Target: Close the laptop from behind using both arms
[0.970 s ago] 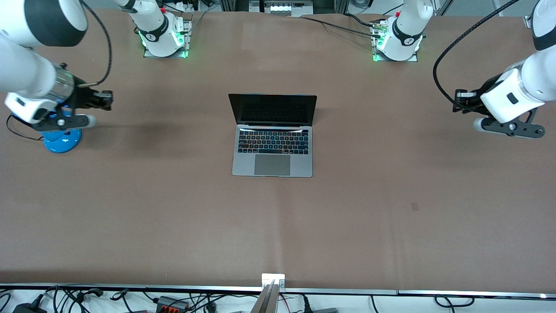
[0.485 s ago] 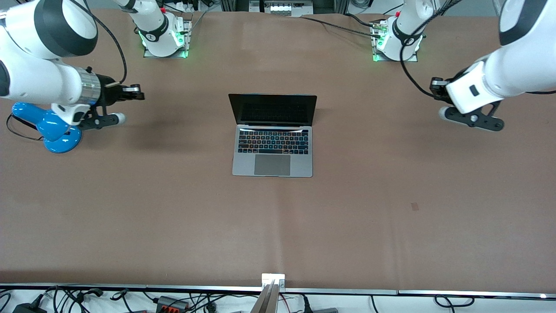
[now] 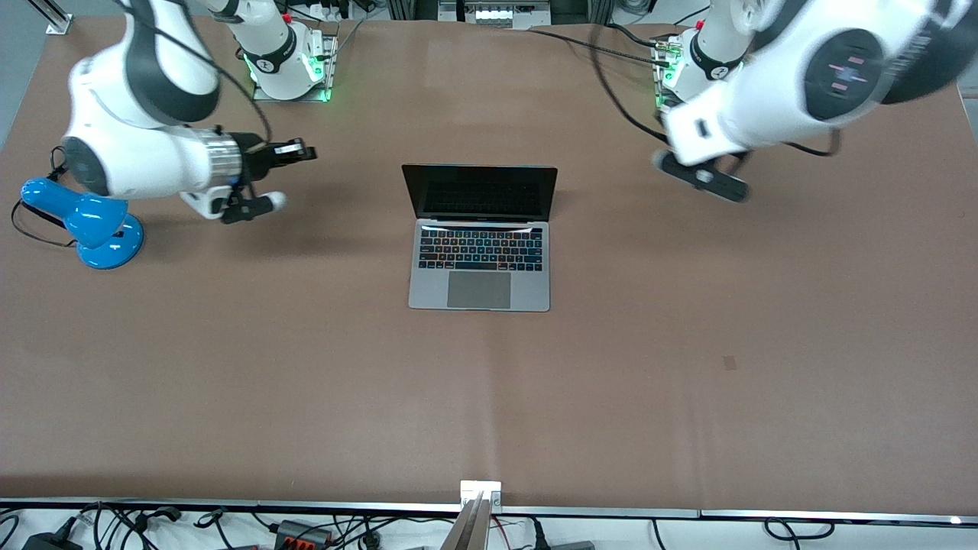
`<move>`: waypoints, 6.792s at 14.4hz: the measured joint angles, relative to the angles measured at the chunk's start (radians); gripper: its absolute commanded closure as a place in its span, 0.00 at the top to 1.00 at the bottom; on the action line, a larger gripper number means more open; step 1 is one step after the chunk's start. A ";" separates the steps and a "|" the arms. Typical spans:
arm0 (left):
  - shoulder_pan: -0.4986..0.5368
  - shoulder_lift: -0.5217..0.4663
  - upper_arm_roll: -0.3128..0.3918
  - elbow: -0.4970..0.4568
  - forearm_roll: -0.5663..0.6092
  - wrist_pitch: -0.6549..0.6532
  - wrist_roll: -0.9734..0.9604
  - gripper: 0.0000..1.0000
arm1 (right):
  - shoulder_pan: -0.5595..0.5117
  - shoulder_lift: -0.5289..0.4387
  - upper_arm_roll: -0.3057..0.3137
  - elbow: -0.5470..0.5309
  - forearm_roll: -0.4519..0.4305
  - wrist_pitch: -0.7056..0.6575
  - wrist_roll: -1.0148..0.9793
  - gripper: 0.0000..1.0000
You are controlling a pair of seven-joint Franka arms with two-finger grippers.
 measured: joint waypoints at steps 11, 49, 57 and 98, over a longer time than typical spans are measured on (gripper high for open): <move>-0.007 -0.298 -0.229 -0.500 -0.219 0.429 -0.026 0.01 | 0.299 0.049 0.003 -0.055 0.021 0.230 0.035 0.00; 0.123 0.248 -0.383 -0.586 -0.456 1.473 0.233 0.01 | 0.376 0.340 -0.039 0.215 0.021 0.443 0.107 0.00; 0.120 0.461 -0.333 -0.425 -0.456 1.533 0.286 0.01 | 0.374 0.549 -0.100 0.409 -0.006 0.453 0.107 0.00; 0.217 0.394 -0.085 0.071 0.103 0.473 0.180 0.85 | 0.391 0.480 -0.394 0.463 -0.255 0.199 0.159 0.19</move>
